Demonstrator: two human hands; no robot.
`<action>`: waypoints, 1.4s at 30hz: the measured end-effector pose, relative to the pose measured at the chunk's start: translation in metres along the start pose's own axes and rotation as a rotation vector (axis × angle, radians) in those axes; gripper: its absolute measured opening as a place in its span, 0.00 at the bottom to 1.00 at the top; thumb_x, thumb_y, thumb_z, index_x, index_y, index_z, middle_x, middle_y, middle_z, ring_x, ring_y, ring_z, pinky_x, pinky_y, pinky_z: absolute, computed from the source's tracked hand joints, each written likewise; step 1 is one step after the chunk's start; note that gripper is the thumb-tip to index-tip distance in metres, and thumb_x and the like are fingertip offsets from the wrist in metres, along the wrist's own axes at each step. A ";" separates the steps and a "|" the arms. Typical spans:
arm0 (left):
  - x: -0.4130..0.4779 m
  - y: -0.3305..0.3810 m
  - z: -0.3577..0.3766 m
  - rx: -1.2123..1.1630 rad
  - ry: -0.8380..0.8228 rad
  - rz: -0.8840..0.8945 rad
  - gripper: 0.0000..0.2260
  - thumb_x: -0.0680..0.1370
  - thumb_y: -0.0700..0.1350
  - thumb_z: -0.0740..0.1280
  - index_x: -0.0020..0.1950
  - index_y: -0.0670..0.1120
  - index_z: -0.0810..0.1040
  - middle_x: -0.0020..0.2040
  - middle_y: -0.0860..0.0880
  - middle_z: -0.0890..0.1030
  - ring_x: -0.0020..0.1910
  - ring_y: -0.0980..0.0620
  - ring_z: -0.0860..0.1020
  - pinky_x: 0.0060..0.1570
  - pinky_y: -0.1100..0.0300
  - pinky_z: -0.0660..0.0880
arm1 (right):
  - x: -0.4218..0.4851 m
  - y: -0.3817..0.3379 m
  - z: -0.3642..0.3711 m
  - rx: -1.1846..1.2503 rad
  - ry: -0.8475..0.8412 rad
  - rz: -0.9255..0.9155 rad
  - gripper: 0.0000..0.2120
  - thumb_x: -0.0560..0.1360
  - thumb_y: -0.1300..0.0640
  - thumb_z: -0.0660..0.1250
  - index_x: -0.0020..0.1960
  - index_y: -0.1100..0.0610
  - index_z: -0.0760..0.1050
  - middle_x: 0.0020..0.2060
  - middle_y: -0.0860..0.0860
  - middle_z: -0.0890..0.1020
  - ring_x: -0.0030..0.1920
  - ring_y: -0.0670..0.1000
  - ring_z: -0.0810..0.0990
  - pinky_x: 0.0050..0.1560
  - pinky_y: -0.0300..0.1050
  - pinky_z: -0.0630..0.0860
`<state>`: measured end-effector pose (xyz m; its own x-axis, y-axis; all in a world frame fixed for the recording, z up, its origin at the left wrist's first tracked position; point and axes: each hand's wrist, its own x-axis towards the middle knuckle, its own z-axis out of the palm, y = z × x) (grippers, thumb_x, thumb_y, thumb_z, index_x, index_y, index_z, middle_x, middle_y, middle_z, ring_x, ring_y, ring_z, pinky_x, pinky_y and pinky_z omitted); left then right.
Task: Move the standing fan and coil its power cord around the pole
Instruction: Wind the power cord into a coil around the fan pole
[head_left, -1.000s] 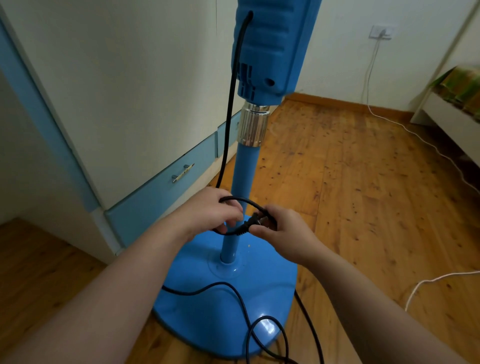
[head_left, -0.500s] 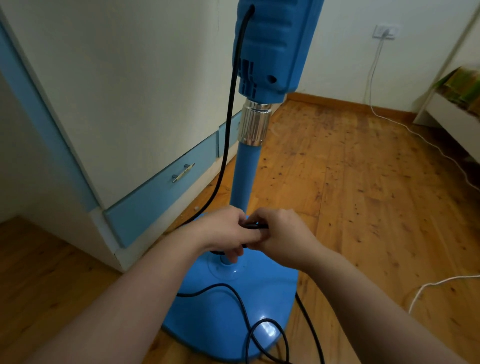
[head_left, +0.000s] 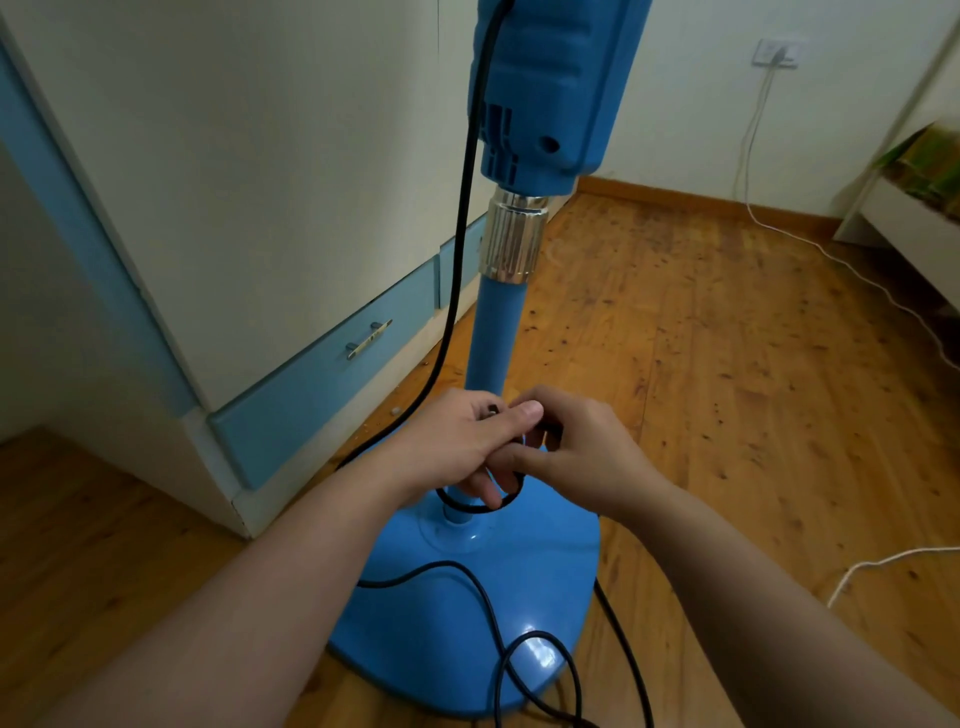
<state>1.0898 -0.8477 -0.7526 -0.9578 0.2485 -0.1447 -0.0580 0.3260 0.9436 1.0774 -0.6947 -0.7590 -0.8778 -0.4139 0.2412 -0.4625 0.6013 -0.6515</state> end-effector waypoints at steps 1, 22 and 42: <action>0.000 0.000 -0.001 0.000 0.022 0.015 0.18 0.73 0.60 0.63 0.39 0.45 0.77 0.28 0.46 0.81 0.22 0.52 0.77 0.23 0.66 0.71 | -0.001 0.000 0.000 -0.024 -0.025 -0.001 0.14 0.66 0.47 0.72 0.45 0.53 0.74 0.32 0.45 0.76 0.30 0.43 0.70 0.31 0.36 0.65; 0.001 0.006 -0.006 -0.488 0.013 -0.017 0.09 0.77 0.42 0.59 0.46 0.41 0.79 0.39 0.43 0.84 0.34 0.50 0.81 0.39 0.55 0.75 | -0.002 0.015 -0.018 -0.102 -0.070 0.031 0.07 0.78 0.57 0.58 0.44 0.60 0.69 0.32 0.53 0.78 0.34 0.53 0.75 0.36 0.48 0.70; -0.007 0.015 0.037 0.214 0.200 0.276 0.21 0.78 0.56 0.57 0.32 0.43 0.67 0.28 0.46 0.66 0.27 0.50 0.65 0.30 0.53 0.63 | -0.014 0.021 -0.031 0.026 -0.187 0.225 0.18 0.73 0.52 0.64 0.26 0.56 0.69 0.22 0.50 0.69 0.24 0.48 0.66 0.29 0.44 0.63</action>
<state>1.1060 -0.8110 -0.7485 -0.9663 0.1778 0.1862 0.2488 0.4593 0.8527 1.0762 -0.6552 -0.7534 -0.9184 -0.3929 -0.0466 -0.2539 0.6757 -0.6921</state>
